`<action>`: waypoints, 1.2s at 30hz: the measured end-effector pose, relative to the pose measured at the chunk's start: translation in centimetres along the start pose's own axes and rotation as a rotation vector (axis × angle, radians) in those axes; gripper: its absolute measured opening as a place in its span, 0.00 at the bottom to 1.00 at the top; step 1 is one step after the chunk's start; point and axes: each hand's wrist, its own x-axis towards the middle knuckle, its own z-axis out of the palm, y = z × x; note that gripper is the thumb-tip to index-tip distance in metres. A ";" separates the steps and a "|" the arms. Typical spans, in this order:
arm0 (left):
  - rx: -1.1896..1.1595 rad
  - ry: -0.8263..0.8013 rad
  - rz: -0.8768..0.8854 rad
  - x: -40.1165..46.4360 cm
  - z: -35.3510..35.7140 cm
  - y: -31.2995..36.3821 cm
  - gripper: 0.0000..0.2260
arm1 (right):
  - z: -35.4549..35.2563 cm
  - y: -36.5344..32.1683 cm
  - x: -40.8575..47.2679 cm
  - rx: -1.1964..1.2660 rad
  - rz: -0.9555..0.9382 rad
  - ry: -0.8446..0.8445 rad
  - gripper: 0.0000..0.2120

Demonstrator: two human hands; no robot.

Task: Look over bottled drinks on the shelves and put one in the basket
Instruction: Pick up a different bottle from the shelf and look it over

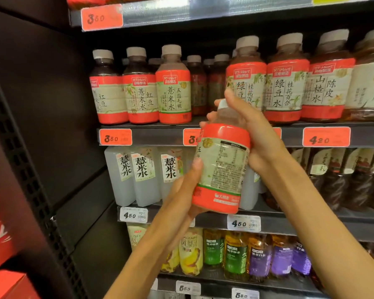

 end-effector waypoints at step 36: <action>-0.786 -0.250 -0.336 -1.6 4.4 -0.1 0.37 | -3.2 0.3 -2.6 0.375 0.412 -0.047 0.11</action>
